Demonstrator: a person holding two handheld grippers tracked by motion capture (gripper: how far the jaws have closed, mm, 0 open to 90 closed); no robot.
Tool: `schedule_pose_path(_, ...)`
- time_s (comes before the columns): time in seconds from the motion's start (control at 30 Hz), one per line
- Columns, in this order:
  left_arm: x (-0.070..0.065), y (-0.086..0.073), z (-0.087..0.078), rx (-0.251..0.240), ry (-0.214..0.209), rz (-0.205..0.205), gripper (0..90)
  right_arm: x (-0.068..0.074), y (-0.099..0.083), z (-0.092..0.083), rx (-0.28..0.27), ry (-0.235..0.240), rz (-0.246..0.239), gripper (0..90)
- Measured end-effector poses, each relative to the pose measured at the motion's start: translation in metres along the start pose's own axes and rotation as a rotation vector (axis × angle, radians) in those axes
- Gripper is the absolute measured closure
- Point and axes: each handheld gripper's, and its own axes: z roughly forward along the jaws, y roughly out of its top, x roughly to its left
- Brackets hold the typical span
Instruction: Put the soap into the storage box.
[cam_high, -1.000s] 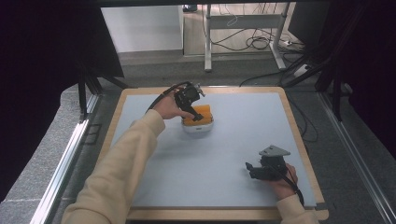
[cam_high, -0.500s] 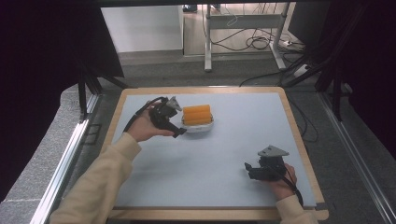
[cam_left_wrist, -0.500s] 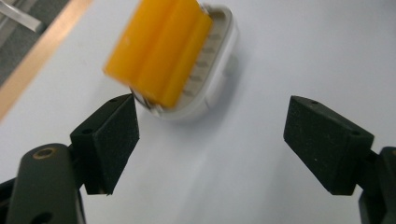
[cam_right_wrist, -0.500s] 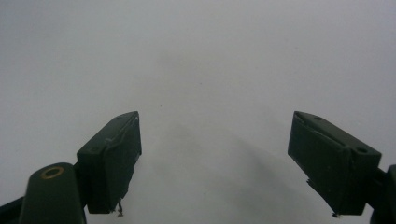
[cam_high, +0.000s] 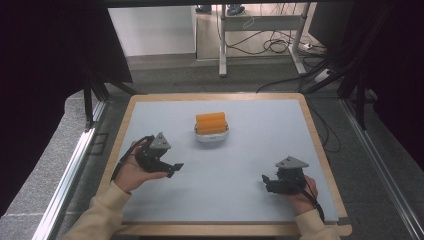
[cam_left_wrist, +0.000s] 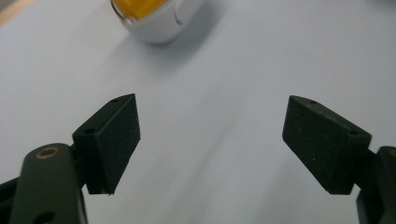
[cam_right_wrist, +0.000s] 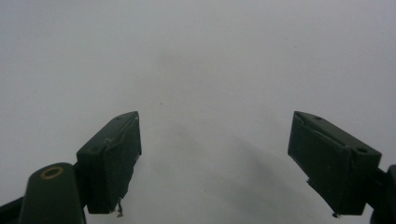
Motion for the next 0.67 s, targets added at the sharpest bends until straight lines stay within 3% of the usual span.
schedule_pose_path(0.27,-0.005,-0.042,-0.007,-0.034,-0.007,-0.099,19.1,-0.001,-0.001,0.001,0.005,-0.001,0.001,17.9)
schedule_pose_path(0.33,-0.005,-0.045,-0.006,-0.017,0.001,-0.097,18.8,0.0,0.0,0.001,0.004,-0.002,-0.006,17.8)
schedule_pose_path(0.4,-0.004,-0.046,-0.006,-0.025,0.004,-0.115,18.9,0.001,0.0,0.001,0.003,-0.001,-0.007,17.9)
schedule_pose_path(0.67,-0.003,-0.045,-0.009,-0.036,0.017,-0.11,19.2,0.0,0.0,0.001,-0.018,0.008,-0.012,17.5)
